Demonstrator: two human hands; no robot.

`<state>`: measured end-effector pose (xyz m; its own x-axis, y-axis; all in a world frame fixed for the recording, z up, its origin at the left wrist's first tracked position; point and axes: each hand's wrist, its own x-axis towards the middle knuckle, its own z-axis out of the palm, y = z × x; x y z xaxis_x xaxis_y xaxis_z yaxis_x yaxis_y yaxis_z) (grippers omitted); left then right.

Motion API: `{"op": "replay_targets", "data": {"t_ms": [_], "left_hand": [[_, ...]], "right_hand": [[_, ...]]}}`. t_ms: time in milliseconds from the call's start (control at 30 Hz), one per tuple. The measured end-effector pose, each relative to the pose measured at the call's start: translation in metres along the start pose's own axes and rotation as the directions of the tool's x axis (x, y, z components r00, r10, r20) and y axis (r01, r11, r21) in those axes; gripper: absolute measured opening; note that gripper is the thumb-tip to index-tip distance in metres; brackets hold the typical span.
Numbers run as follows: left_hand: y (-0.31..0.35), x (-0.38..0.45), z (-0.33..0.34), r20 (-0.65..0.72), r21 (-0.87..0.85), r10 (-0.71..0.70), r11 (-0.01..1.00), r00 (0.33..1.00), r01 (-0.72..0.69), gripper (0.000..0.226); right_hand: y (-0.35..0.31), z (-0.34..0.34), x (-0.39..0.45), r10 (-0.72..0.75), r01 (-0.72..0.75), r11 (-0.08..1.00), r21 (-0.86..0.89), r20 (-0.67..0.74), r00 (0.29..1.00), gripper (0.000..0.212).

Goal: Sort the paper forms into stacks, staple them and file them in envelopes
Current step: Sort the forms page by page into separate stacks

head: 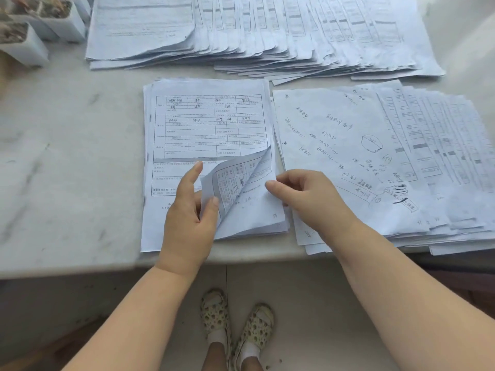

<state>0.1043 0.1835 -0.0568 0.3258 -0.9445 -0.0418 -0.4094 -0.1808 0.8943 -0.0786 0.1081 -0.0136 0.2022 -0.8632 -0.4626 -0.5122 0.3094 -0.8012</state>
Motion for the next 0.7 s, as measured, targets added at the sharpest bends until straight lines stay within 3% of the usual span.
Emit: {"op": "replay_targets", "data": {"t_ms": [100, 200, 300, 400, 500, 533, 567, 600, 633, 667, 700], "left_hand": [[0.0, 0.002, -0.001, 0.013, -0.042, -0.019, 0.999, 1.0, 0.019, 0.048], [-0.001, 0.002, -0.001, 0.016, -0.101, -0.036, 0.994, 0.999, 0.037, 0.041], [0.002, -0.003, 0.0, -0.068, -0.08, -0.024, 0.997, 0.997, 0.019, 0.057], [0.004, -0.007, -0.004, -0.102, -0.05, 0.119, 0.991, 0.988, -0.125, 0.073], [-0.002, -0.006, -0.005, -0.014, 0.071, 0.282, 0.957, 0.959, -0.281, 0.05], [-0.005, -0.006, -0.004, 0.015, 0.108, 0.294, 0.95, 0.956, -0.294, 0.039], [-0.005, -0.006, -0.003, 0.042, 0.126, 0.274, 0.953, 0.961, -0.277, 0.033], [-0.005, -0.007, -0.002, 0.062, 0.131, 0.237, 0.961, 0.969, -0.244, 0.03], [-0.005, -0.008, -0.001, 0.078, 0.137, 0.202, 0.968, 0.976, -0.211, 0.029], [-0.004, -0.01, 0.001, 0.091, 0.15, 0.18, 0.97, 0.98, -0.192, 0.031], [-0.002, -0.01, 0.002, 0.108, 0.168, 0.171, 0.968, 0.979, -0.187, 0.035]], "right_hand": [[-0.007, -0.001, 0.004, 0.17, -0.174, 0.983, 0.066, 0.063, 0.983, 0.017], [-0.007, 0.002, 0.008, 0.213, -0.214, 0.976, 0.032, 0.056, 0.976, 0.02], [-0.011, 0.004, 0.009, 0.223, -0.228, 0.971, 0.074, 0.066, 0.973, 0.024], [-0.023, 0.001, 0.011, 0.201, -0.226, 0.952, 0.208, 0.134, 0.97, 0.023], [-0.029, -0.006, 0.012, 0.044, -0.11, 0.958, 0.264, 0.243, 0.969, 0.023], [-0.027, -0.01, 0.012, -0.038, -0.003, 0.988, 0.155, 0.266, 0.963, 0.028], [-0.019, -0.012, 0.015, -0.135, 0.159, 0.985, -0.067, 0.278, 0.951, 0.031], [-0.011, -0.015, 0.018, -0.202, 0.317, 0.872, -0.373, 0.314, 0.928, 0.034], [-0.002, -0.017, 0.022, -0.226, 0.422, 0.657, -0.625, 0.371, 0.901, 0.042], [0.008, -0.019, 0.026, -0.223, 0.476, 0.466, -0.746, 0.422, 0.879, 0.055], [0.016, -0.019, 0.029, -0.214, 0.499, 0.385, -0.776, 0.451, 0.867, 0.068]]}}
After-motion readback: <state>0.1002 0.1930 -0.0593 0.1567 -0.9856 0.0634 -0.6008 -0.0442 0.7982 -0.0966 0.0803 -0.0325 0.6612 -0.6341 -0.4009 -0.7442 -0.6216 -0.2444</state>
